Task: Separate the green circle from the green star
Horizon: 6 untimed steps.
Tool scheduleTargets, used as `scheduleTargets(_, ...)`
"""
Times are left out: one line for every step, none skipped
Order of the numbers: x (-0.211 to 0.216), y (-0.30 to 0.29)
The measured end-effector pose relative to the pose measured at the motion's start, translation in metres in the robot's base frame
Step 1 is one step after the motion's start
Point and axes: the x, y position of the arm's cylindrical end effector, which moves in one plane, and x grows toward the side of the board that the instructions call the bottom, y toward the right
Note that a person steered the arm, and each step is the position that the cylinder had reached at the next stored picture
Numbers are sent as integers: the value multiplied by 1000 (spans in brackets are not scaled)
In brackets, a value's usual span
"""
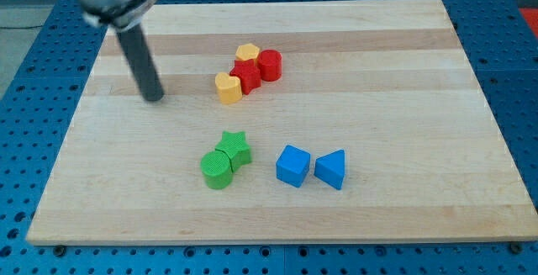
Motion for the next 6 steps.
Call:
scheduleTargets(80,-6)
scheduleTargets(143,19)
scheduleTargets(182,89)
scheduleTargets(182,144)
scheduleTargets(166,160)
scheduleTargets(147,136)
